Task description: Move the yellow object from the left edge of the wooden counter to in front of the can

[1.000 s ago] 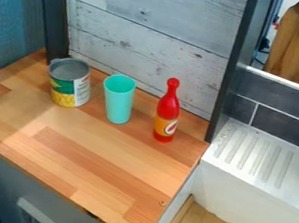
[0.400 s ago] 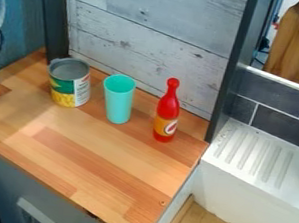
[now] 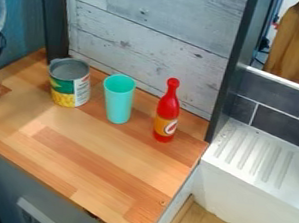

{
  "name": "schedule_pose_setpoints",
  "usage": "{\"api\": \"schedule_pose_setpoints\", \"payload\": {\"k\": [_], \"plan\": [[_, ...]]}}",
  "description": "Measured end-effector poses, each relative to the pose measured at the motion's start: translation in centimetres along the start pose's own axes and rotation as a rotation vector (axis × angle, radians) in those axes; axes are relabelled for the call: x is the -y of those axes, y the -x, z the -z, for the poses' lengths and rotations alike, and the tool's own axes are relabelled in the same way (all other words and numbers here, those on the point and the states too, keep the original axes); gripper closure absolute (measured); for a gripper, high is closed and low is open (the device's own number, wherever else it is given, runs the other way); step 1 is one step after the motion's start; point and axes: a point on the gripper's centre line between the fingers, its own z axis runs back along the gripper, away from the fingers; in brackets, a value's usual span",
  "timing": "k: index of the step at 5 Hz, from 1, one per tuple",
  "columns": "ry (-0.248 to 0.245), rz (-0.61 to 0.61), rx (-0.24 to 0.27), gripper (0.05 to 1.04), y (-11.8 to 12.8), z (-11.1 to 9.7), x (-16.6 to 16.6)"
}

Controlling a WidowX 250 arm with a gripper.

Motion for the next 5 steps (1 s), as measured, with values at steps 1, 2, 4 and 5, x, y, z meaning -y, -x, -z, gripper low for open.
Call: {"api": "schedule_pose_setpoints", "payload": {"k": [1,2,4,5], "plan": [[0.009,-0.005,-0.027,0.085,-0.3,0.7,-0.1],[0.014,0.009,-0.035,0.085,-0.8,0.9,-0.2],[0.045,0.02,-0.047,0.31,-1.3,1.7,0.1],[0.056,0.001,-0.051,0.389,-1.2,1.7,0.2]]}}
